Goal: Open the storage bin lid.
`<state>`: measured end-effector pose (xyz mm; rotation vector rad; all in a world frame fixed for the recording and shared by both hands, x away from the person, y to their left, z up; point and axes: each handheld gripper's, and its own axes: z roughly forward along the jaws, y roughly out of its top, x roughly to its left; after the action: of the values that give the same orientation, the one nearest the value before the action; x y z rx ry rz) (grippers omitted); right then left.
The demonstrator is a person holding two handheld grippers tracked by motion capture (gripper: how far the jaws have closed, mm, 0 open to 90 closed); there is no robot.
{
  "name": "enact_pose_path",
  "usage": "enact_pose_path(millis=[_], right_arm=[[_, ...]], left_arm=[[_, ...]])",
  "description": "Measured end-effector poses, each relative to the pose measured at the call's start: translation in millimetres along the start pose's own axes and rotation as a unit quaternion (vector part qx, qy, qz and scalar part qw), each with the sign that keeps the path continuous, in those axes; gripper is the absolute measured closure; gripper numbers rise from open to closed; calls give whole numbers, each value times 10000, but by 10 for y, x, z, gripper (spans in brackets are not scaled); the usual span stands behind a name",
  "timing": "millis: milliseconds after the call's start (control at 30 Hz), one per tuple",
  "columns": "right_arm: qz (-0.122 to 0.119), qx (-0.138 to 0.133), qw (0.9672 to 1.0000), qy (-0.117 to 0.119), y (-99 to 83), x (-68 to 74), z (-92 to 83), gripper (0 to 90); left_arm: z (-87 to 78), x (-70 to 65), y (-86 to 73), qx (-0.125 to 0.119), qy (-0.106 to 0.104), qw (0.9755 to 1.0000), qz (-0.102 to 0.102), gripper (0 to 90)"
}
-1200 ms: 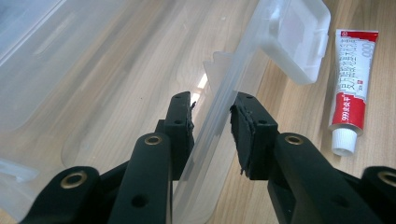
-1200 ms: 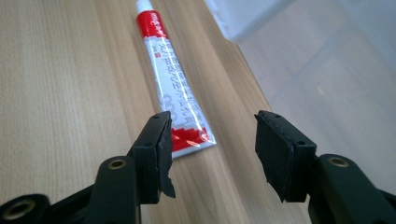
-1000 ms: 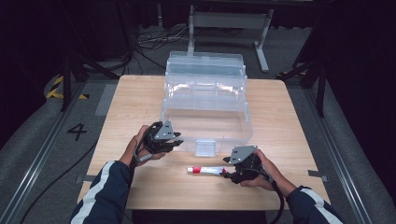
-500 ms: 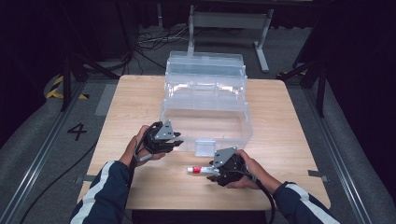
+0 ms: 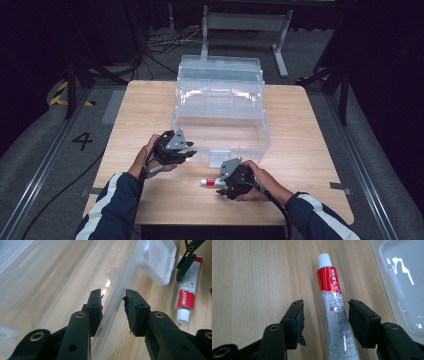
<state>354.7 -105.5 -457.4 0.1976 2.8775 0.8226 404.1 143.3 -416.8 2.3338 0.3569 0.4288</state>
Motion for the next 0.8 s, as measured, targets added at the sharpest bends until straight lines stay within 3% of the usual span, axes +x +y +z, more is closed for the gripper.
enact_pose_path(millis=[267,600,800], right_arm=[[-33,220,9997,95,54,21,50,511],[61,248,9994,224,74,-13,68,535],[7,321,9988,381,98,-29,72,603]], left_arm=[[6,2,-1,-27,-63,10000,-23,658],[9,2,-1,-18,-73,10000,-17,651],[13,1,0,1,-67,10000,-3,647]])
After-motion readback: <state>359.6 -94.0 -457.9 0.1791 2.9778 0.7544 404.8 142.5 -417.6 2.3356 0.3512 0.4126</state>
